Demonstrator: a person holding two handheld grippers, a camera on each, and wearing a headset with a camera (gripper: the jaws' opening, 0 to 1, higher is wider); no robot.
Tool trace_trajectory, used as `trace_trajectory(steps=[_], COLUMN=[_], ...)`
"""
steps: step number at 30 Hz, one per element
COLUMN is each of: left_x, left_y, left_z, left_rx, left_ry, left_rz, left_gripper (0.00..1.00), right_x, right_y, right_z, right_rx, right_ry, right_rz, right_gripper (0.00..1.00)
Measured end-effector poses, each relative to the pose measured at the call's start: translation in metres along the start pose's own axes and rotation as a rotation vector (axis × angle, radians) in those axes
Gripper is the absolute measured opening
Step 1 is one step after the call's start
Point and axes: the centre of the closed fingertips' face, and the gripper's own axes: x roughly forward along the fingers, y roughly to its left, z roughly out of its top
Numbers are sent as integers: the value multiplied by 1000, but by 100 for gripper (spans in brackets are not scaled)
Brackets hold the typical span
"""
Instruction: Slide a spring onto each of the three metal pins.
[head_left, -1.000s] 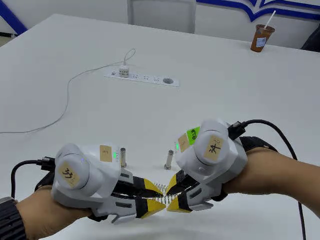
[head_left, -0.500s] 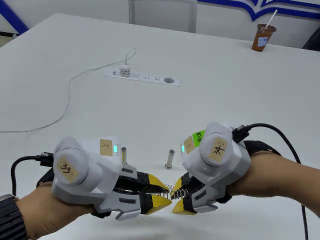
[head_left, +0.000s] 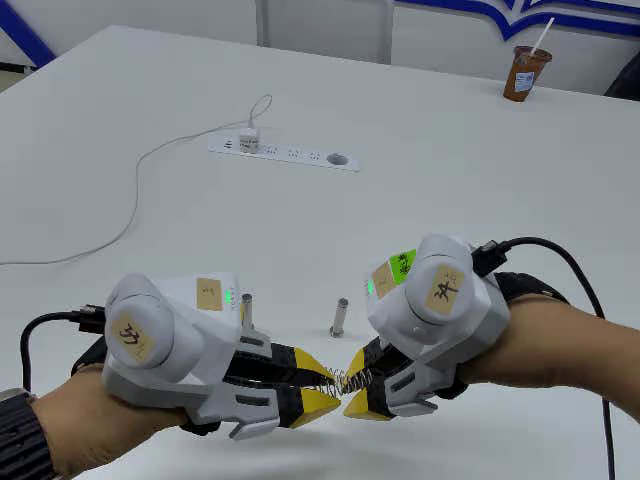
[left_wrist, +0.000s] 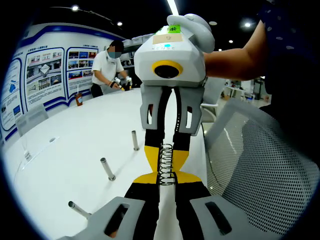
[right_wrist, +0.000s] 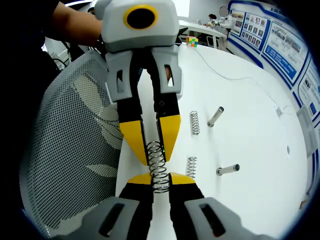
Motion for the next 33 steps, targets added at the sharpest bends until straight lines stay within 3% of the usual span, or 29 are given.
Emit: trace_trajectory(steps=[15,33], left_x=[-1,0], left_y=[-3,-2], left_z=[-7,-7], left_rx=[11,24], left_ry=[22,26], left_rz=[-2,0], left_gripper=[10,10], right_x=[-17,-21], right_y=[2,6], right_z=[15,31], right_rx=[4,-3], right_ry=[-34,-65], right_rz=[5,9], right_gripper=[10,11])
